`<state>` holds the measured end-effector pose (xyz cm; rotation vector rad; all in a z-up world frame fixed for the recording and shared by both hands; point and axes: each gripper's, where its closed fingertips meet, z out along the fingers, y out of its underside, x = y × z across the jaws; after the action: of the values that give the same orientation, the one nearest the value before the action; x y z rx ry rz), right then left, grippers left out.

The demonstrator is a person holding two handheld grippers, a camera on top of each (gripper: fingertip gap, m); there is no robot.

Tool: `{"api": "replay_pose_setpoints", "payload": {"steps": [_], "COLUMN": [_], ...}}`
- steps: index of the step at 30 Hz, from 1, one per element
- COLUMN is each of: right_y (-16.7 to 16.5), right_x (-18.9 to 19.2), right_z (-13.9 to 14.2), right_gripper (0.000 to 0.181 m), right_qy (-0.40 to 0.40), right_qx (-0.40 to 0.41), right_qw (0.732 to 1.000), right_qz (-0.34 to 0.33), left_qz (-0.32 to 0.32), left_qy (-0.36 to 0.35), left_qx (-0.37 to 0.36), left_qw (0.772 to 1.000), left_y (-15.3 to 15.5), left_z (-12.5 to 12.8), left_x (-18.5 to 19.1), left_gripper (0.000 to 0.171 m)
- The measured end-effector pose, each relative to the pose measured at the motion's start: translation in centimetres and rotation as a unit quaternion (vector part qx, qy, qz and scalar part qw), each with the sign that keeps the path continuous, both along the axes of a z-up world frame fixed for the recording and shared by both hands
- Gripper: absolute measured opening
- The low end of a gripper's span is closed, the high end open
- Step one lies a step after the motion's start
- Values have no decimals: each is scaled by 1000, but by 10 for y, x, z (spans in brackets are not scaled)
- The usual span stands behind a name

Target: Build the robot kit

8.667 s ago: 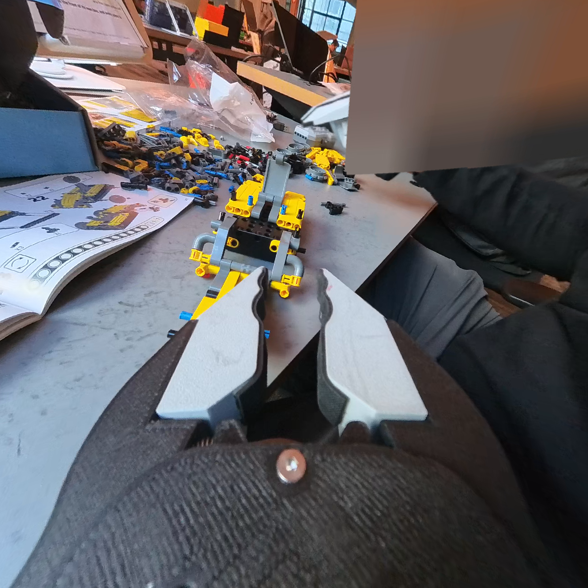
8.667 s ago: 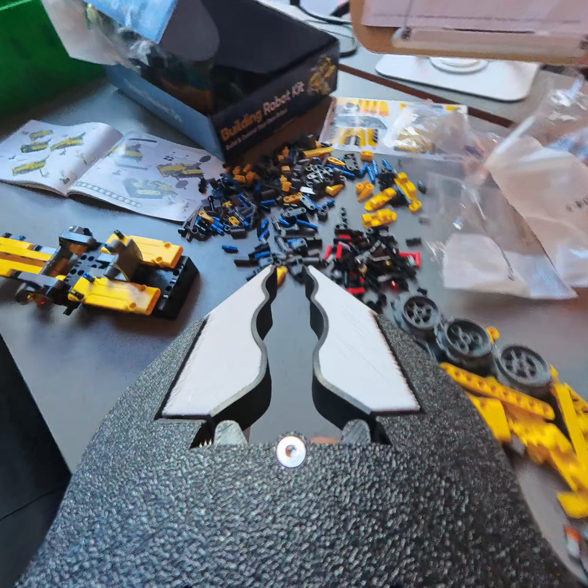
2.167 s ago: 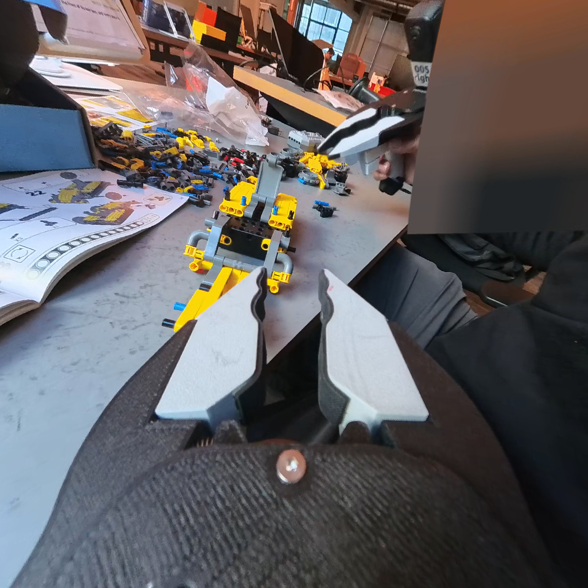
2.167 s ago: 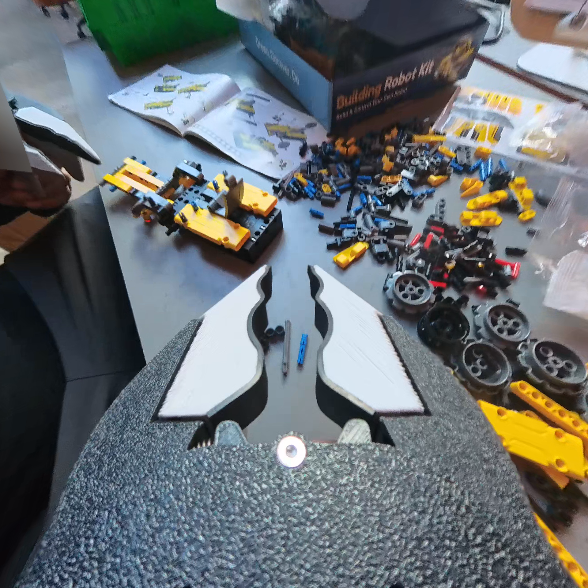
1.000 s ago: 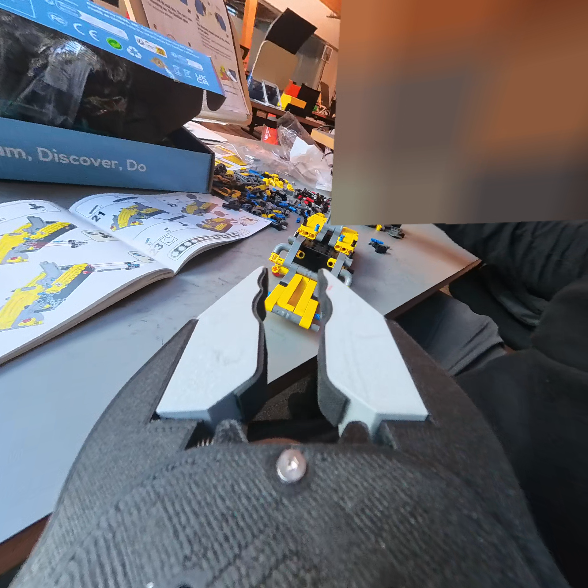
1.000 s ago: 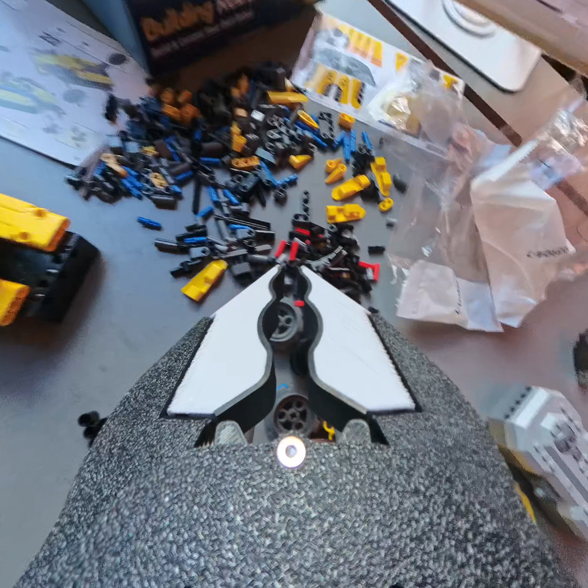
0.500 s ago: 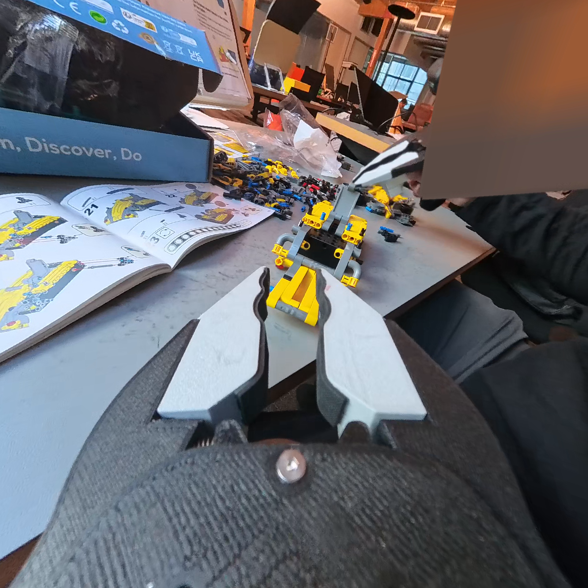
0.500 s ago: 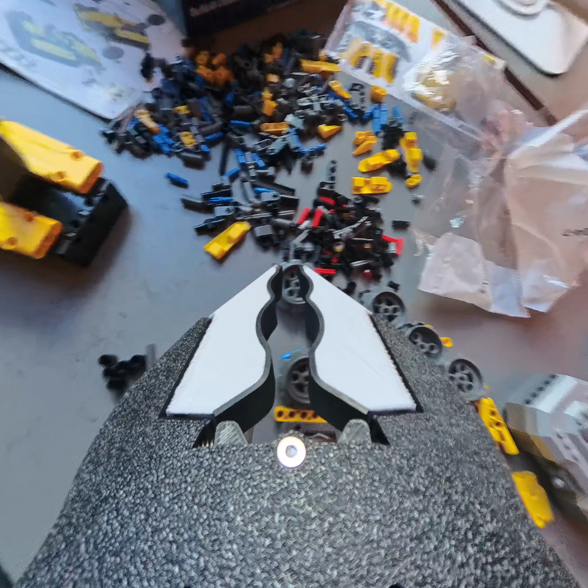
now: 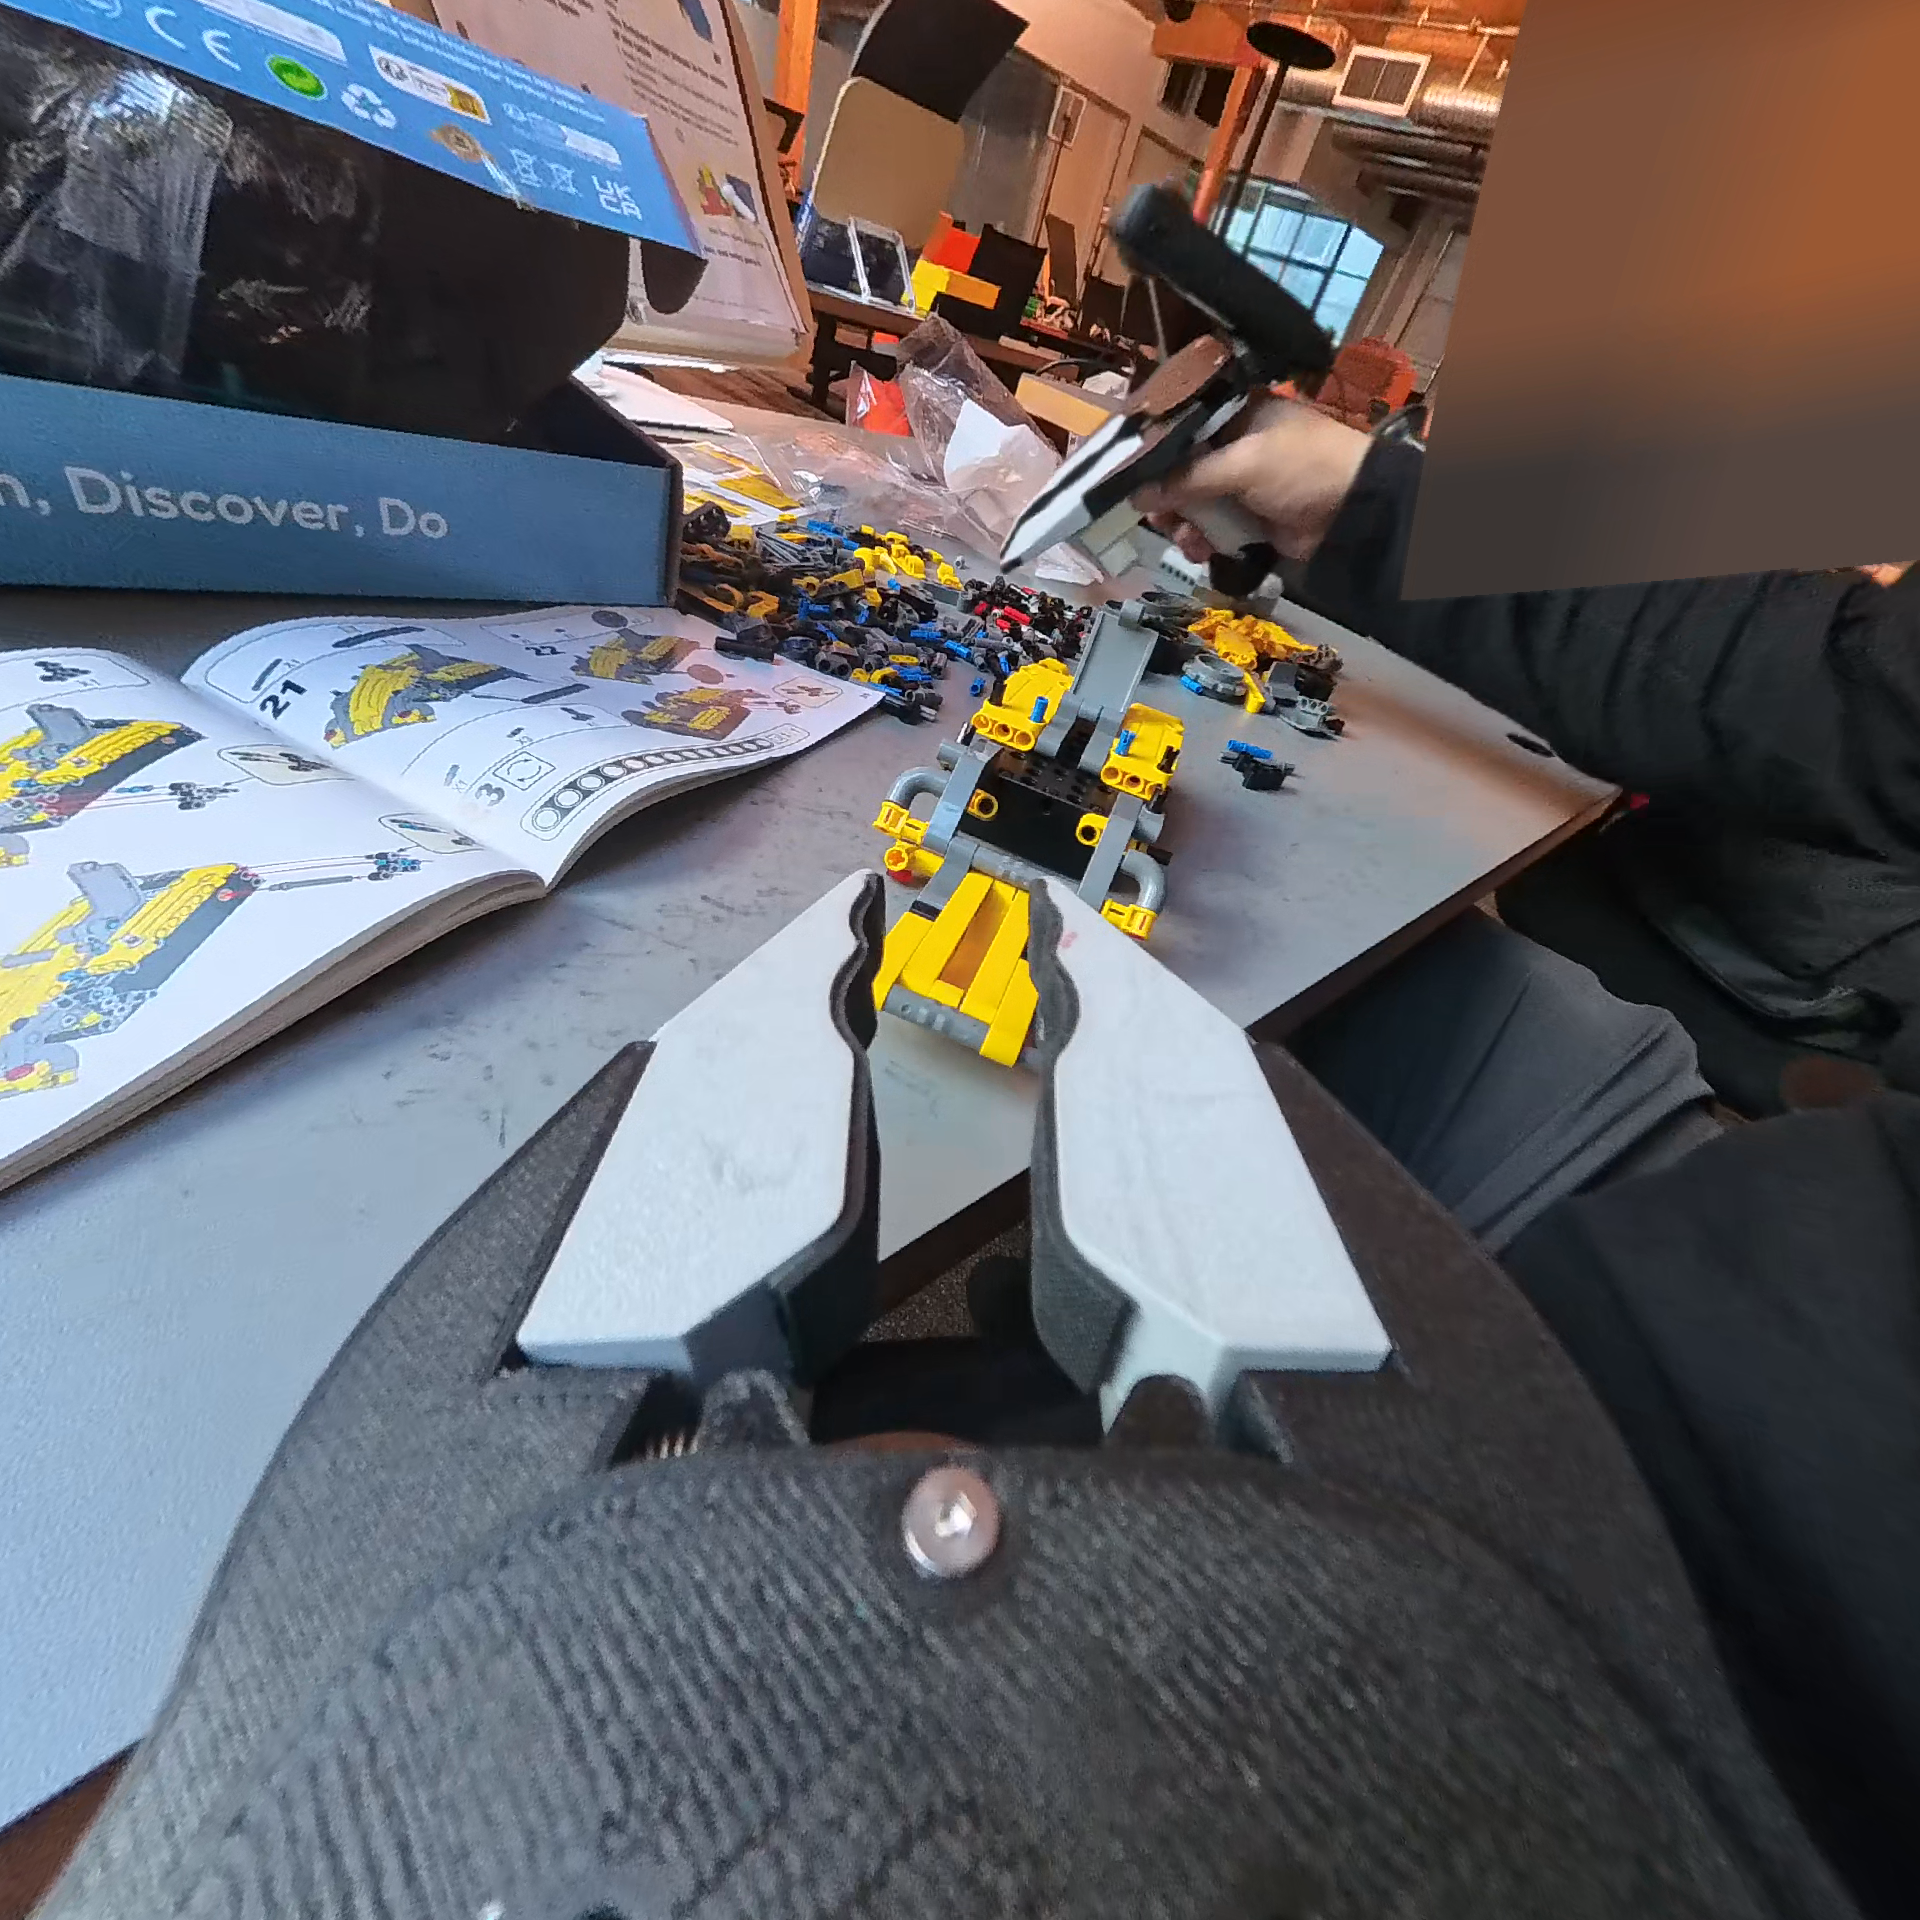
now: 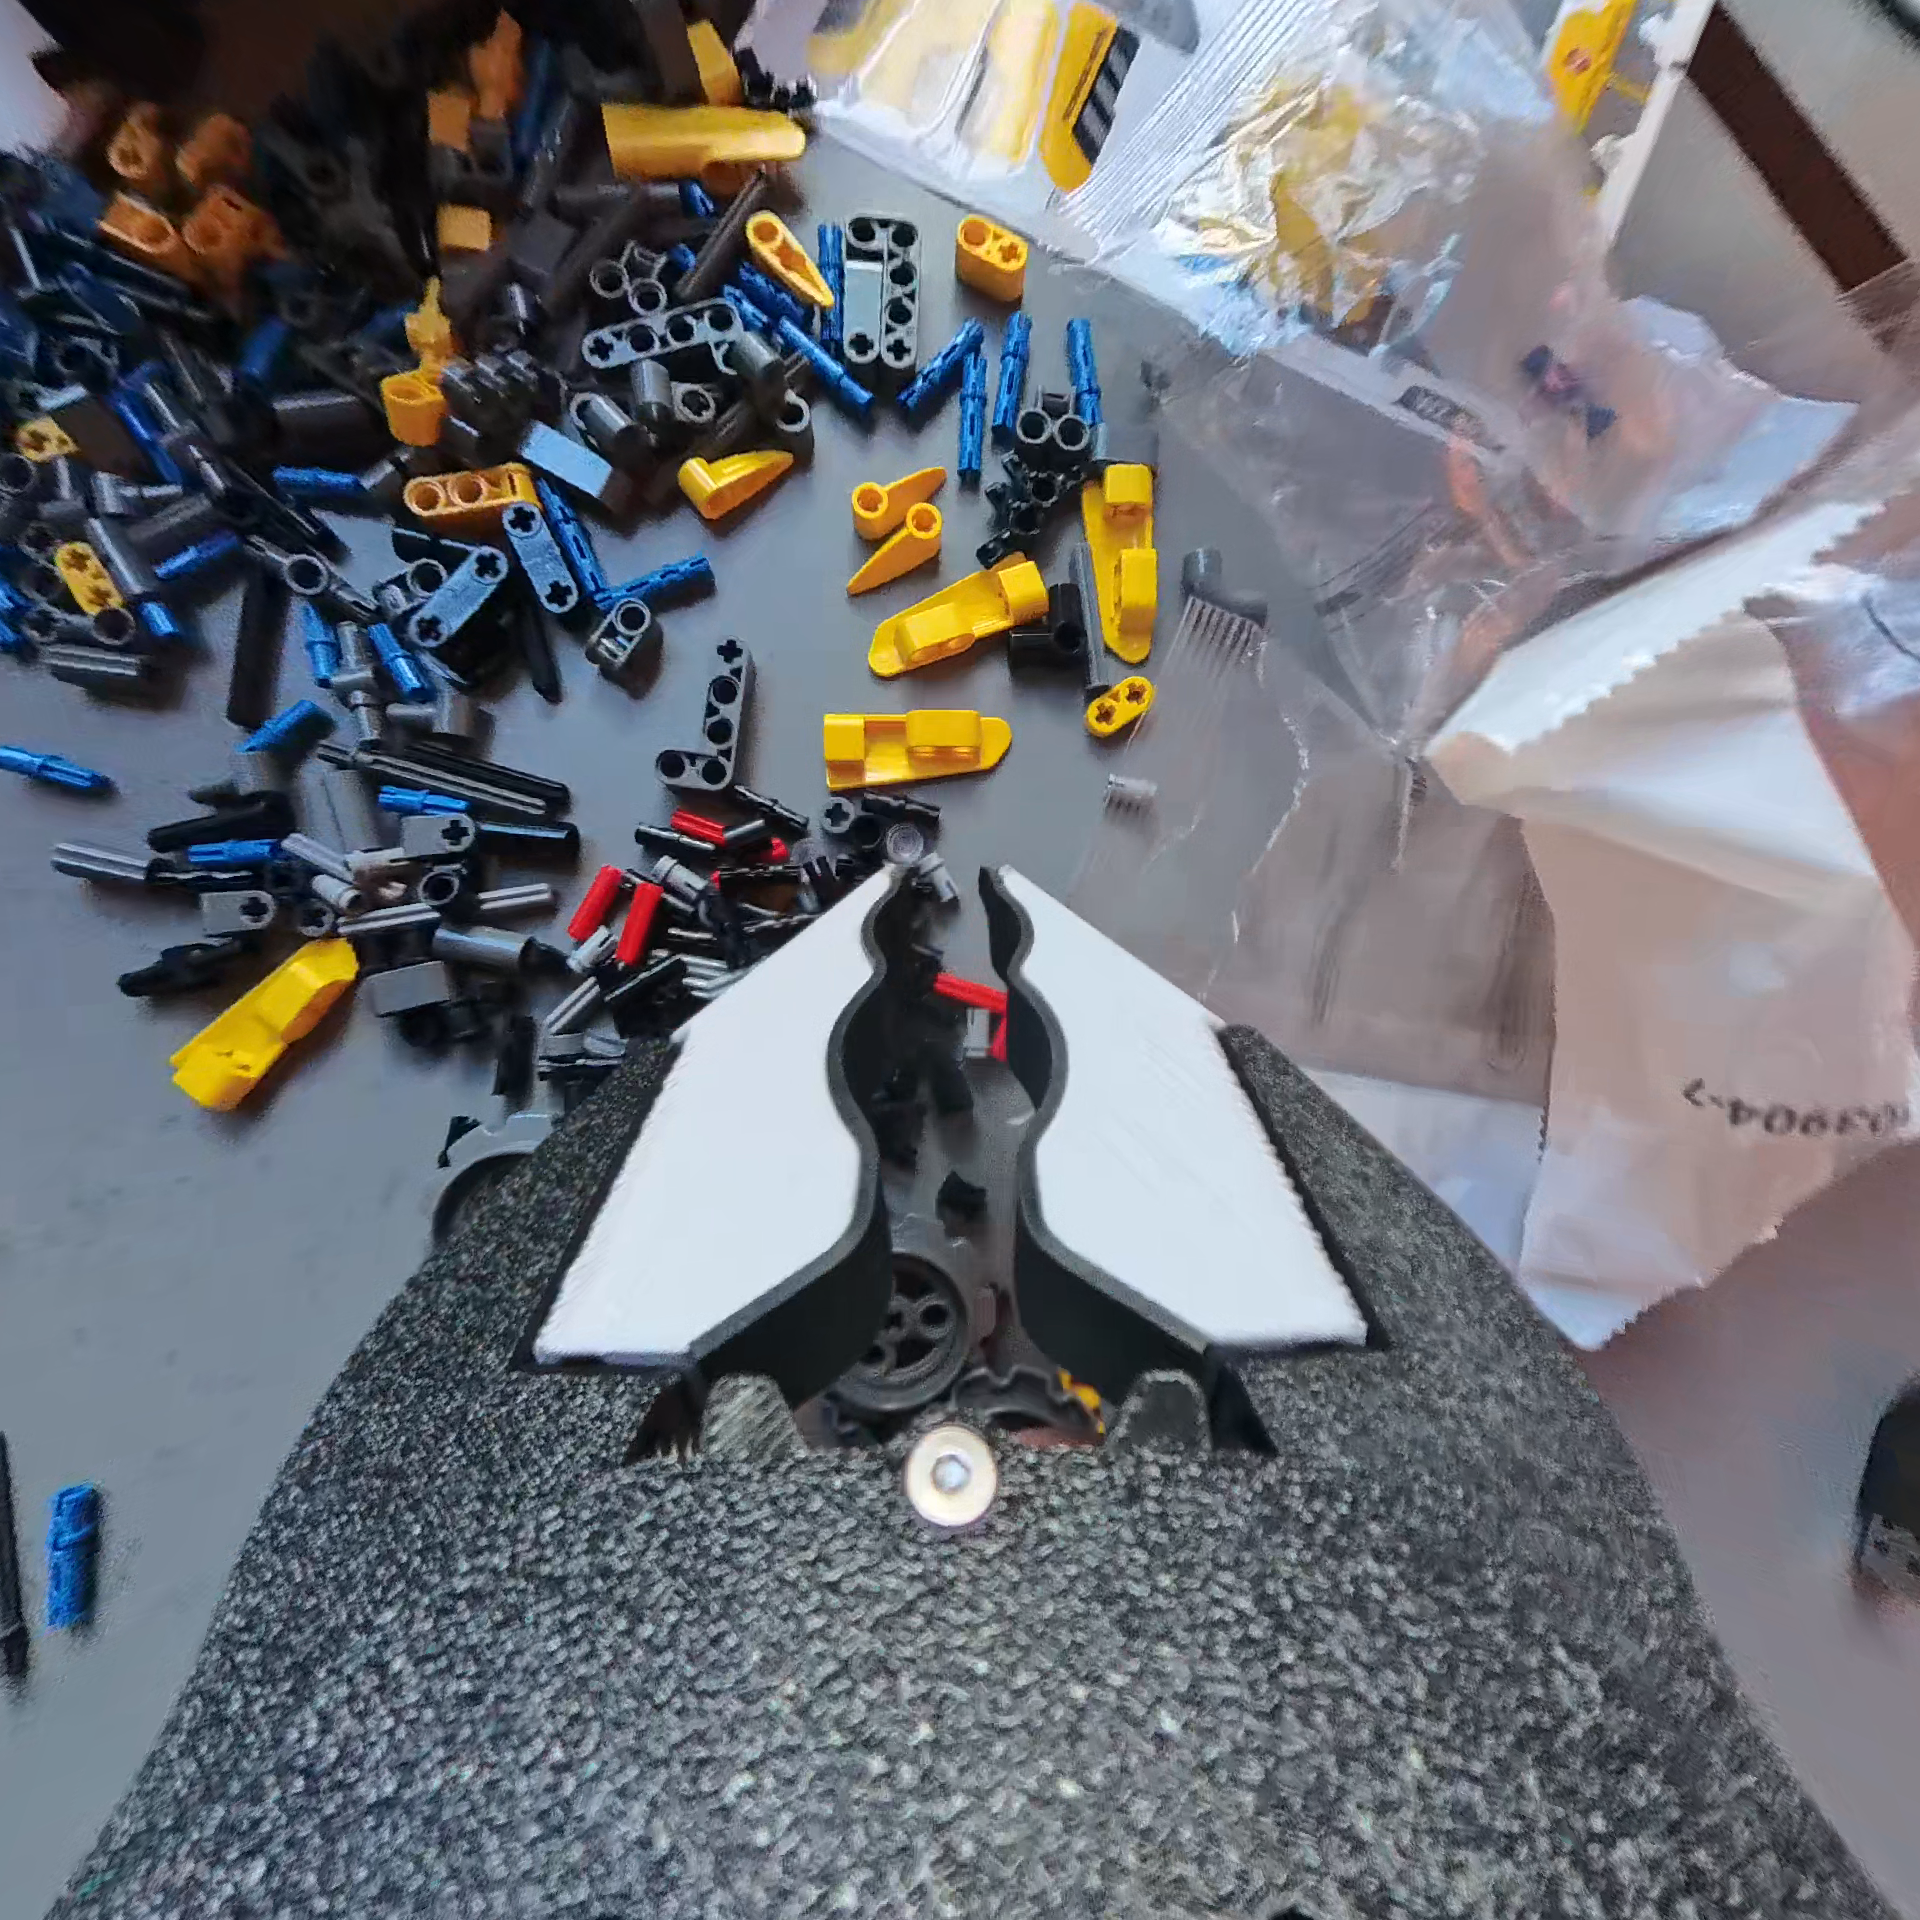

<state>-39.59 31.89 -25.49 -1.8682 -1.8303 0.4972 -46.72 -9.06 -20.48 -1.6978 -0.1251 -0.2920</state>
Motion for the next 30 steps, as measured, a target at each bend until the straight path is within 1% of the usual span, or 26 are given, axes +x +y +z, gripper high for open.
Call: {"api": "replay_pose_setpoints", "payload": {"steps": [3,5,10,14,16,20,21,26,28,30], "right_y": [14,22,17,22,23,19,18,16,14,7], "right_x": [1,4,7,9,10,11,10,9,10,12], "right_z": [-6,-6,-9,-10,-9,-14,-14,-13,-9,2], "right_gripper": [11,13,14,17,19,20,16,15,15,15], "right_qy": [-33,-50,-65,-76,-75,-73,-68,-57,-50,-37], "right_qx": [25,34,22,13,17,-3,-6,-10,-12,-14], "right_qw": [999,998,996,996,996,996,996,997,997,997], "right_qz": [4,9,56,48,50,57,60,57,57,62], "left_qz": [2,2,2,-2,0,0,0,0,0,-2], "left_qy": [-3,-7,-15,-21,-20,-24,-25,-24,-25,-23], "left_qx": [0,0,3,1,1,2,1,0,0,-1], "left_qw": [1000,1000,1000,1000,1000,1000,1000,1000,1000,1000], "left_y": [0,0,-1,0,-1,-1,-1,-1,-1,0], "left_z": [0,-1,0,-1,-1,-1,-1,-1,-2,-2], "left_x": [-2,-3,-5,-4,-4,-5,-5,-5,-5,-4], "left_gripper": [24,24,24,24,24,24,24,24,24,24]}}
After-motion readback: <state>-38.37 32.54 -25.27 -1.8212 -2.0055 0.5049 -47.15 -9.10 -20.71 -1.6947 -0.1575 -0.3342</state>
